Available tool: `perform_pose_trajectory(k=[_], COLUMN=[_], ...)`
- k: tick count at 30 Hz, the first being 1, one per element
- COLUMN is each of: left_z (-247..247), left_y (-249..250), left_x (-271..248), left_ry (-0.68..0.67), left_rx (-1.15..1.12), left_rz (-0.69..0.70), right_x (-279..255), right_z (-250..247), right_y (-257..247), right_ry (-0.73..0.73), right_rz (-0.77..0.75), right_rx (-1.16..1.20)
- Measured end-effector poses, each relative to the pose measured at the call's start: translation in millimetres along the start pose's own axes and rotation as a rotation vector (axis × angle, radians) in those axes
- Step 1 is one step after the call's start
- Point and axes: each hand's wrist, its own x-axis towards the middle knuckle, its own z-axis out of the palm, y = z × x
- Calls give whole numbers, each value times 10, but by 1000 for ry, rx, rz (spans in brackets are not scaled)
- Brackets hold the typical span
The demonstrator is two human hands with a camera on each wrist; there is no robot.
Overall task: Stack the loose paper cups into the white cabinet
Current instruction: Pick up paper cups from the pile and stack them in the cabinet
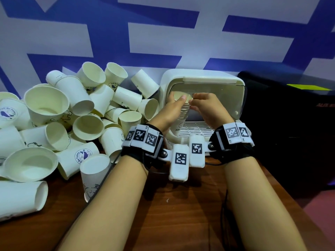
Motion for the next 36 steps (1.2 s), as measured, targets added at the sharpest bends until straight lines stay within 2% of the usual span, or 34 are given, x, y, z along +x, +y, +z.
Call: perform_pose_trajectory(k=[3, 7, 11, 17, 23, 29, 32, 36], left_z=[-12, 2, 7, -4, 14, -75, -131, -310], left_y=[-48, -178, -27, -29, 22, 72, 137, 341], left_x=[15, 121, -3, -42, -72, -88, -134, -276], left_ry=[11, -43, -57, -51, -67, -122, -153, -218], left_rx=[-89, -102, -100, -21, 31, 89, 124, 319], left_rz=[14, -23, 17, -40, -37, -47, -49, -86], right_x=[15, 41, 29, -58, -144, -136, -123, -141], right_z=[21, 3, -6, 75, 123, 117, 97, 80], right_y=[8, 27, 29, 30, 22, 17, 5, -108], right_ry=[5, -17, -67, -181, -313, -337, -324, -264], right_rz=[-12, -14, 5, 7, 19, 31, 51, 31], right_rx=[-34, -62, -34, -50, -9, 6, -67, -317])
